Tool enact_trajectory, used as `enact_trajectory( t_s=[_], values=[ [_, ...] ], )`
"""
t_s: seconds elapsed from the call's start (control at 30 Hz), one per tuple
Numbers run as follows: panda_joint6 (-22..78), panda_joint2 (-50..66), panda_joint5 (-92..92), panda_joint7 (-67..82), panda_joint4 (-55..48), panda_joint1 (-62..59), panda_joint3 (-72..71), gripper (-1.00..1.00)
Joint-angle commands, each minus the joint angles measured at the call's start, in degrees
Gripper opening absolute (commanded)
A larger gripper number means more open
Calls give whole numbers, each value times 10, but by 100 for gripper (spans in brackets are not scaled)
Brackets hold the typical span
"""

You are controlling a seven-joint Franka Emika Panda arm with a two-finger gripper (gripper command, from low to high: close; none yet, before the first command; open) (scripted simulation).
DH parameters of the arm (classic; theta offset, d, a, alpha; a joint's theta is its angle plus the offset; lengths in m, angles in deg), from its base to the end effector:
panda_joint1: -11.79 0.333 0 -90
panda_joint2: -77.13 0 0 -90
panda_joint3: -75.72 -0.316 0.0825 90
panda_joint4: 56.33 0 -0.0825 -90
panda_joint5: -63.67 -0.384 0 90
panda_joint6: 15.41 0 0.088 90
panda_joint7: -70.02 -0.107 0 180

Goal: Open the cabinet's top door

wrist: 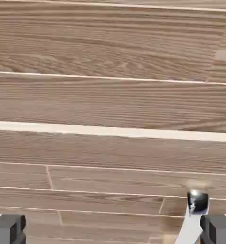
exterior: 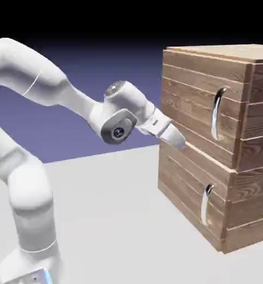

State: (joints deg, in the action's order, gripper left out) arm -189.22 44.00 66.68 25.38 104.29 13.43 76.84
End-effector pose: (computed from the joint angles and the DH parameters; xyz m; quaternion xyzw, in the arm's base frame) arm 0.3893 0.0074 0.4641 -0.8602 0.3246 -0.3659 0.1442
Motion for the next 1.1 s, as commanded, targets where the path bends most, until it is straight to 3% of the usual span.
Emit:
enact_trajectory(
  t_s=[0.0,1.07],
  values=[
    [2,-4,25,-18,-3,8,9,100],
    [56,-127,822,-598,-106,260,304,100]
  ],
)
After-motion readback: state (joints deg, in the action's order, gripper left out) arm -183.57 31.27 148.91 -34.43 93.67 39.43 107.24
